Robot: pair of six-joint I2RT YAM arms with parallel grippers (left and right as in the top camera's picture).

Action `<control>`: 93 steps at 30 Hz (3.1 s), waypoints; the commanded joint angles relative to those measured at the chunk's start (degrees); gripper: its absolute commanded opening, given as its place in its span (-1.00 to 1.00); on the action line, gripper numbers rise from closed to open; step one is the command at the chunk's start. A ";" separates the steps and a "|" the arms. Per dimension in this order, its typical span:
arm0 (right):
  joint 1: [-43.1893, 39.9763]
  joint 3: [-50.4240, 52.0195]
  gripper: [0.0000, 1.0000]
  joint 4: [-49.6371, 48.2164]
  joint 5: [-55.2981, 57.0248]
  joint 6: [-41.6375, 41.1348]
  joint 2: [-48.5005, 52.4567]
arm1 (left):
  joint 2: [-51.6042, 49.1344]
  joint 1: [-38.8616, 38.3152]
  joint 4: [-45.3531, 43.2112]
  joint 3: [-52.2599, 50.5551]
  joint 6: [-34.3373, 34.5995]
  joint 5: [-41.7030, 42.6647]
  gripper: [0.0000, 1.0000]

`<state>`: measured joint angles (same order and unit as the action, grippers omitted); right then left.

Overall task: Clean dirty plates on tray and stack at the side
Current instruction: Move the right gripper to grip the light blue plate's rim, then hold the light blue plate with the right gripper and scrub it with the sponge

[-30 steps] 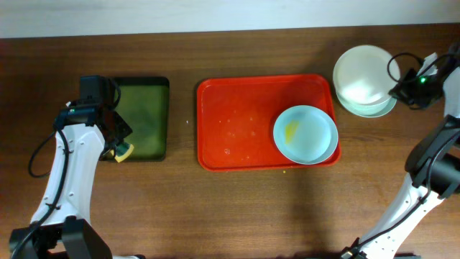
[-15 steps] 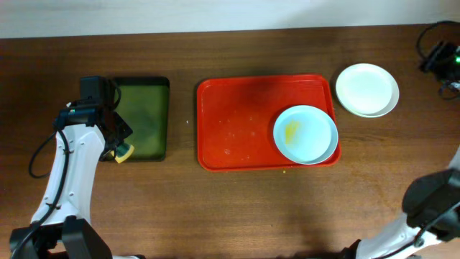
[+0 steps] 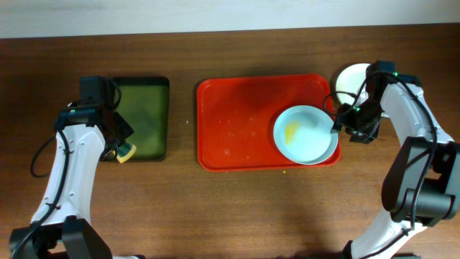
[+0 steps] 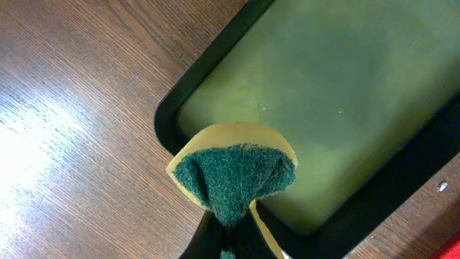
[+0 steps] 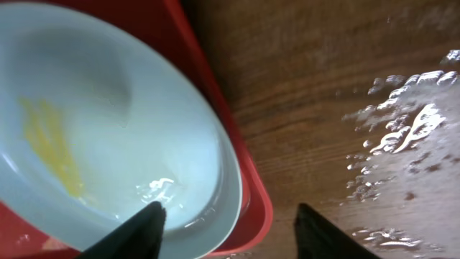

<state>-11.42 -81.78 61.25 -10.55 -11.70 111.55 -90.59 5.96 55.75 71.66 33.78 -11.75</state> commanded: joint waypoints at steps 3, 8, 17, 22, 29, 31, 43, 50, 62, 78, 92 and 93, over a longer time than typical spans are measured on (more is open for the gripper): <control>2.19 3.56 0.00 -3.96 -1.84 -0.81 -0.22 | 0.59 0.11 -0.15 -0.33 -0.87 0.44 -1.00; 3.91 4.28 0.00 -4.48 5.01 -3.43 -0.15 | 0.59 0.11 -0.13 -0.33 -0.90 0.44 -1.00; 3.98 6.36 -0.03 -5.68 0.55 -3.63 -0.15 | 0.59 0.11 -0.17 -0.33 -0.87 0.44 -1.00; 6.38 6.36 -0.18 -6.10 -0.17 -3.63 -0.15 | 0.59 0.11 -0.15 -0.33 -0.87 0.44 -1.00; 14.08 6.36 -0.08 -10.36 7.39 -2.38 -0.15 | 0.59 0.11 -0.15 -0.33 -0.90 0.44 -1.00; 13.44 6.36 -0.08 -12.09 7.82 -2.34 -0.15 | 0.59 0.11 -0.13 -0.33 -0.90 0.44 -1.00; 15.34 6.36 -0.46 -19.82 1.84 1.88 3.61 | 0.55 0.07 -2.47 -0.37 -0.87 1.99 -1.00; 20.52 6.36 -0.92 -20.98 -2.97 1.75 3.61 | -7.50 0.07 -14.23 -0.37 -0.90 9.44 -1.00; 20.92 6.36 -0.92 -21.68 -2.82 0.33 3.61 | -19.34 0.07 -27.10 0.81 -4.15 12.44 -1.00; 24.48 6.36 -0.80 -25.51 -6.78 10.82 3.63 | -6.58 -24.28 -26.64 0.59 -3.56 26.32 -1.00; 24.44 6.36 -0.92 -22.56 -6.75 3.65 4.24 | -25.22 -34.99 -40.81 0.59 -0.55 26.32 -1.00; 24.44 6.36 -0.92 -22.47 -6.73 3.65 4.24 | -25.92 -35.36 -41.18 0.59 -0.57 26.29 -1.00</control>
<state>12.95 -75.75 38.48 -17.87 -7.55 114.61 -114.19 -27.97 15.49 72.64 32.64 14.13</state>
